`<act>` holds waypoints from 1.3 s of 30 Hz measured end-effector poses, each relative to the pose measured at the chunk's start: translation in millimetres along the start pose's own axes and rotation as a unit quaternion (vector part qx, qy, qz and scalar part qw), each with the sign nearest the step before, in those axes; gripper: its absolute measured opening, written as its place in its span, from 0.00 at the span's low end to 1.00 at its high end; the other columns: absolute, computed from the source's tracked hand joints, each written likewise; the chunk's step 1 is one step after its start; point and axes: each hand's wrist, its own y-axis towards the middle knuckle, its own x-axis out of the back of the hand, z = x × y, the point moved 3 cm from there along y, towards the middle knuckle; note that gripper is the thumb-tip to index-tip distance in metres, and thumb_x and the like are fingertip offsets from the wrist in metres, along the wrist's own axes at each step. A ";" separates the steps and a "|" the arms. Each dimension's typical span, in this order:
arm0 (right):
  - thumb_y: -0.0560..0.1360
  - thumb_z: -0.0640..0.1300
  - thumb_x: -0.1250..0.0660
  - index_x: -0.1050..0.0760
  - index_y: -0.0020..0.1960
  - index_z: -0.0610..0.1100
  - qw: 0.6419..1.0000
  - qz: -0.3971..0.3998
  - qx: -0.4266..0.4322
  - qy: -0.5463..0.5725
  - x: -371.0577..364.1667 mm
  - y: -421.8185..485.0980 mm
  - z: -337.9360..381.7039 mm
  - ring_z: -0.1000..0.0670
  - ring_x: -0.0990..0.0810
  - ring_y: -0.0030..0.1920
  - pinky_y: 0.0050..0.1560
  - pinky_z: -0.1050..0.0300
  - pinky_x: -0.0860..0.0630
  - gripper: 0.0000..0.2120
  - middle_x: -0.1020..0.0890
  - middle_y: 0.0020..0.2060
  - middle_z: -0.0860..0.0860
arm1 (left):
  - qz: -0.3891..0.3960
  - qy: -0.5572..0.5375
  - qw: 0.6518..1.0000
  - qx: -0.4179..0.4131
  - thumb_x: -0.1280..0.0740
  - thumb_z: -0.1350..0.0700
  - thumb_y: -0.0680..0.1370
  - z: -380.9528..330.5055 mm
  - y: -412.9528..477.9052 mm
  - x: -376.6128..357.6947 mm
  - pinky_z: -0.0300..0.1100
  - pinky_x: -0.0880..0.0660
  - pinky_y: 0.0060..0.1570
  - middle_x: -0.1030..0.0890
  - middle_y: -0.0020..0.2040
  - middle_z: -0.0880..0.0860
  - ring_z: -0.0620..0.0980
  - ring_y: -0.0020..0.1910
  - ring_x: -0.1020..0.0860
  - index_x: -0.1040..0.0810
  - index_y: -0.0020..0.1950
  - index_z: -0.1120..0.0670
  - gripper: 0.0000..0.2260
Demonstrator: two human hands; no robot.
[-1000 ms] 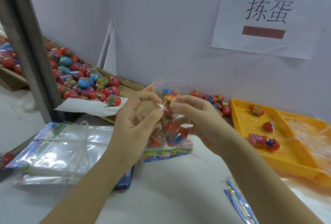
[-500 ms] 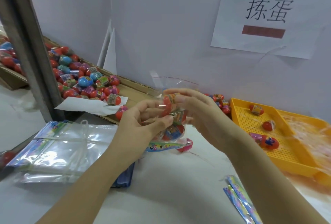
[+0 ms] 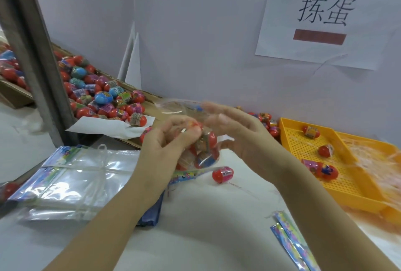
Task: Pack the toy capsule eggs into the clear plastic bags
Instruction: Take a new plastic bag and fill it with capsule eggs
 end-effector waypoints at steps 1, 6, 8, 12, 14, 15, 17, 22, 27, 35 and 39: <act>0.65 0.52 0.25 0.26 0.61 0.58 1.000 0.003 -0.017 -0.002 0.7 0.2 -3.9 0.53 0.17 0.49 0.50 0.56 0.20 0.25 0.18 0.49 0.56 | -0.022 -0.013 1.000 0.000 0.29 0.48 0.66 -0.6 1.0 2.8 0.40 0.19 0.42 0.15 0.42 0.48 0.46 0.43 0.16 0.17 0.40 0.44 0.05; 0.61 0.52 0.23 0.22 0.54 0.54 0.998 -0.033 0.004 -0.055 -12.4 3.4 -12.5 0.46 0.16 0.48 0.49 0.49 0.18 0.22 0.18 0.50 0.49 | -0.050 -0.025 0.998 0.017 0.27 0.43 0.62 -0.5 1.3 4.8 0.52 0.21 0.50 0.14 0.46 0.53 0.55 0.48 0.16 0.15 0.39 0.45 0.10; 0.61 0.52 0.25 0.20 0.50 0.53 0.996 -0.056 0.026 -0.057 -14.6 4.0 -11.4 0.44 0.16 0.48 0.47 0.46 0.18 0.18 0.17 0.49 0.47 | -0.057 -0.037 0.997 0.025 0.26 0.42 0.59 0.0 1.8 5.8 0.51 0.20 0.50 0.14 0.50 0.53 0.55 0.52 0.16 0.14 0.39 0.46 0.12; 0.62 0.52 0.26 0.17 0.45 0.49 0.996 -0.084 0.034 -0.010 -11.5 2.8 -9.2 0.40 0.17 0.47 0.50 0.43 0.19 0.13 0.16 0.45 0.42 | -0.017 -0.088 0.995 0.044 0.25 0.46 0.60 -1.0 3.4 6.1 0.40 0.19 0.42 0.14 0.49 0.53 0.51 0.49 0.15 0.16 0.53 0.51 0.23; 0.62 0.52 0.26 0.17 0.43 0.50 0.994 -0.099 0.034 0.003 -8.7 2.2 -7.7 0.40 0.17 0.47 0.48 0.46 0.18 0.11 0.15 0.44 0.43 | -0.014 -0.096 0.994 0.049 0.25 0.46 0.61 -2.9 1.8 4.0 0.41 0.19 0.42 0.14 0.47 0.54 0.52 0.47 0.15 0.16 0.53 0.53 0.23; 0.62 0.52 0.26 0.16 0.42 0.50 0.994 -0.103 0.029 0.008 -8.5 2.0 -7.4 0.42 0.16 0.46 0.47 0.49 0.18 0.10 0.15 0.43 0.45 | -0.024 -0.082 0.995 0.041 0.26 0.46 0.62 -3.6 1.5 3.5 0.42 0.18 0.42 0.14 0.46 0.55 0.52 0.47 0.15 0.14 0.50 0.53 0.19; 0.60 0.55 0.26 0.17 0.43 0.53 0.993 -0.116 0.017 0.000 -10.2 1.4 -7.4 0.48 0.16 0.46 0.45 0.55 0.18 0.13 0.15 0.43 0.50 | -0.044 -0.045 0.998 0.026 0.29 0.46 0.65 -5.0 0.1 3.7 0.43 0.18 0.41 0.13 0.44 0.54 0.52 0.44 0.15 0.13 0.44 0.49 0.12; 0.62 0.56 0.25 0.28 0.57 0.60 0.978 -0.192 0.073 -0.019 -10.2 -0.7 0.8 0.53 0.17 0.47 0.45 0.59 0.20 0.26 0.18 0.49 0.51 | -0.024 0.030 0.999 0.013 0.30 0.42 0.65 -7.2 -2.5 2.3 0.46 0.17 0.41 0.14 0.42 0.54 0.55 0.45 0.15 0.13 0.44 0.47 0.13; 0.69 0.40 0.27 0.32 0.60 0.57 0.969 -0.225 0.098 0.024 -4.1 -4.3 6.4 0.51 0.18 0.34 0.37 0.64 0.23 0.25 0.17 0.35 0.51 | -0.047 -0.032 0.998 -0.016 0.30 0.45 0.66 -10.1 -4.2 -2.5 0.46 0.19 0.52 0.14 0.49 0.48 0.46 0.52 0.16 0.19 0.57 0.47 0.20; 0.72 0.39 0.27 0.30 0.61 0.53 0.871 -0.334 0.206 -0.294 -6.1 -11.8 15.2 0.54 0.26 0.51 0.53 0.56 0.26 0.22 0.25 0.51 0.51 | -0.069 -0.016 0.994 -0.079 0.34 0.60 0.76 -10.5 -5.0 -0.4 0.31 0.22 0.48 0.16 0.54 0.42 0.38 0.56 0.19 0.20 0.59 0.47 0.14; 0.75 0.42 0.31 0.16 0.49 0.45 0.710 -0.323 0.366 -0.508 -16.1 -18.8 26.6 0.50 0.23 0.44 0.48 0.52 0.33 0.06 0.18 0.44 0.49 | -0.038 0.078 0.988 -0.130 0.35 0.61 0.79 -12.4 -11.8 -6.3 0.28 0.25 0.42 0.17 0.50 0.37 0.44 0.42 0.22 0.23 0.61 0.41 0.17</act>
